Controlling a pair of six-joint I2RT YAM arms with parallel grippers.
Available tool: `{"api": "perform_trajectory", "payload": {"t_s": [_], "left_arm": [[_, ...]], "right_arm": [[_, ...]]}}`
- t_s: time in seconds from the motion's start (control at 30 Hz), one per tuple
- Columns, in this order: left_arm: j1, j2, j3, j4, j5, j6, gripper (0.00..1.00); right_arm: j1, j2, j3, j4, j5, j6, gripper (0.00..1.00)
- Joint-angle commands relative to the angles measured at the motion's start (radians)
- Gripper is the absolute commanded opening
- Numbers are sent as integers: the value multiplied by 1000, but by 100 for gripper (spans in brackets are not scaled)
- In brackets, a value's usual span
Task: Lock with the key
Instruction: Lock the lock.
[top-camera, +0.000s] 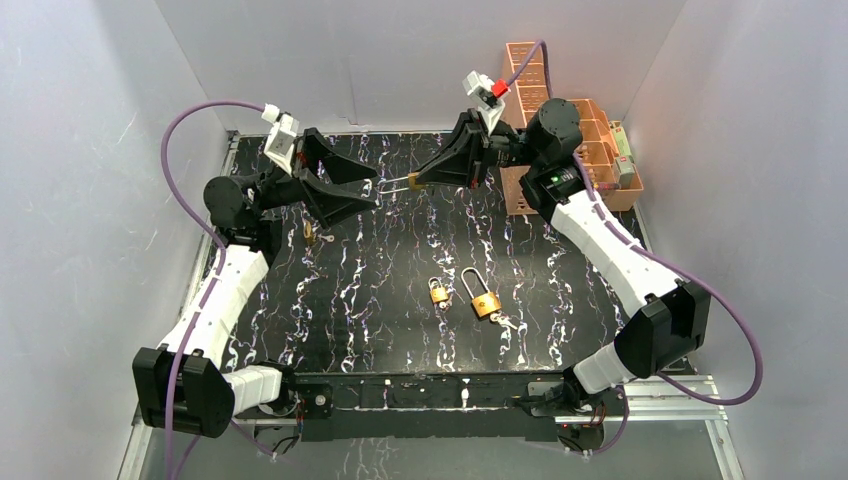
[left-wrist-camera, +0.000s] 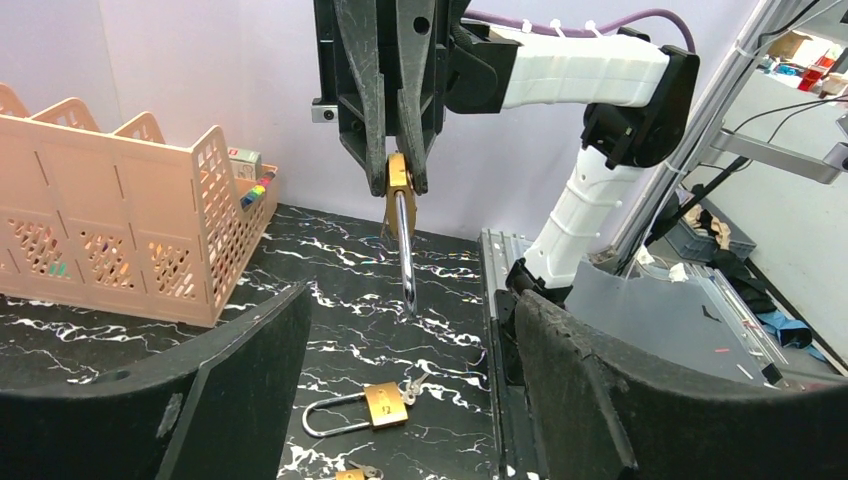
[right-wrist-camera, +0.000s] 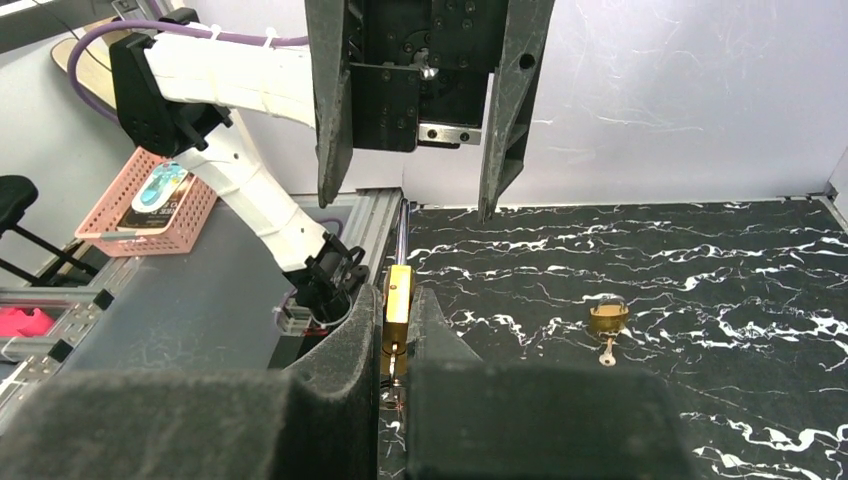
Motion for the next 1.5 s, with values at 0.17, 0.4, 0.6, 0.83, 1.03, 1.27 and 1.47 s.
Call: {"api": "perform_trajectory", "payload": {"t_s": [0.17, 0.4, 0.6, 0.83, 1.03, 1.27, 1.47], "left_arm": [[4, 2, 21, -24, -15, 42, 62], [3, 3, 23, -51, -63, 71, 55], [2, 22, 23, -54, -53, 70, 42], [2, 25, 2, -55, -59, 74, 0], [-3, 34, 11, -54, -45, 58, 0], [-9, 26, 0, -41, -67, 46, 0], [-10, 62, 39, -39, -23, -32, 0]], "right_arm": [[3, 22, 42, 179, 4, 97, 0], [5, 32, 41, 177, 1, 98, 0], [12, 39, 44, 165, 8, 91, 0], [21, 50, 52, 149, 13, 77, 0], [30, 60, 64, 130, 22, 53, 0], [41, 77, 71, 146, 33, 48, 0], [55, 92, 79, 151, 43, 41, 0]]}}
